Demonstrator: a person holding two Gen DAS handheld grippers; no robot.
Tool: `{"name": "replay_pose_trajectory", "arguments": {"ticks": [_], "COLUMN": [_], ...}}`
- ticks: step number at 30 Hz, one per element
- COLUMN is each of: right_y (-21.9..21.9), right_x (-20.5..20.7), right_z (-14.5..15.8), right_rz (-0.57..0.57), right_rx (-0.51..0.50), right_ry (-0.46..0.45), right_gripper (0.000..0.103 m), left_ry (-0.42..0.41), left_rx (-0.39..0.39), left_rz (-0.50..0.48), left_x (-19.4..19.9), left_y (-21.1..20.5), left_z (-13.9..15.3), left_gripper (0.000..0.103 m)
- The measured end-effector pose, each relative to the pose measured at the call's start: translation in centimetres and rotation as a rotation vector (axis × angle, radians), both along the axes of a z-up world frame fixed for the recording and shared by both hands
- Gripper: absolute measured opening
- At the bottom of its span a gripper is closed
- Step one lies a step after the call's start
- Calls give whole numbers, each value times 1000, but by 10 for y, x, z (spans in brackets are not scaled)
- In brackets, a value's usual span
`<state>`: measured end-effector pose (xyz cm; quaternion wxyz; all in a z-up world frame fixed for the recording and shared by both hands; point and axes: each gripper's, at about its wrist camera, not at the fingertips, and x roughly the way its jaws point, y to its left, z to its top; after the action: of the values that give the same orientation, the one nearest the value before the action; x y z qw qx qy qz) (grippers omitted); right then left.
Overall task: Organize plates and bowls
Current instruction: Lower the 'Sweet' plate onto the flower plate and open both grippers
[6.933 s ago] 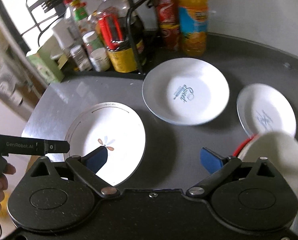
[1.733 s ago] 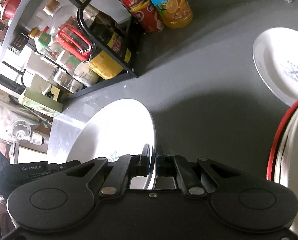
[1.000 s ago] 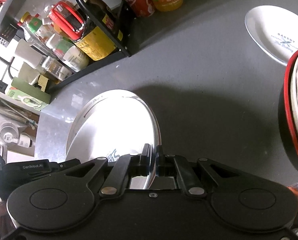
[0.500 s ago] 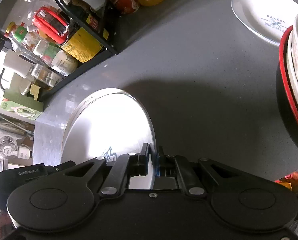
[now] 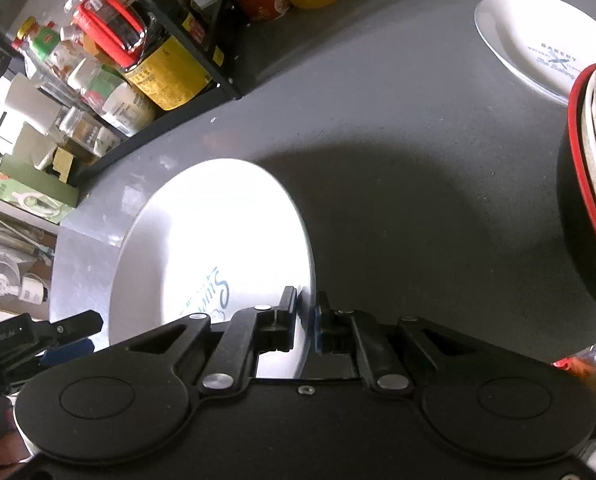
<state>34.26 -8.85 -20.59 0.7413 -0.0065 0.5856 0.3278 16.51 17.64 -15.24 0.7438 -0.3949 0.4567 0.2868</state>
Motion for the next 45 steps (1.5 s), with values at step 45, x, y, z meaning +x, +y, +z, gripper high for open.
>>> {"name": "replay_pose_trajectory", "arguments": {"ticks": [45], "right_y": [7], "right_x": [-21], "right_z": [11], "right_rz": [18], "right_rx": [-41], "right_ry": [-78], "right_gripper": [18], "left_ry": [60], "left_rx": [9], "left_rz": [35], "left_x": [-17], "left_y": [0], "left_z": [-38], "left_gripper": [56]}}
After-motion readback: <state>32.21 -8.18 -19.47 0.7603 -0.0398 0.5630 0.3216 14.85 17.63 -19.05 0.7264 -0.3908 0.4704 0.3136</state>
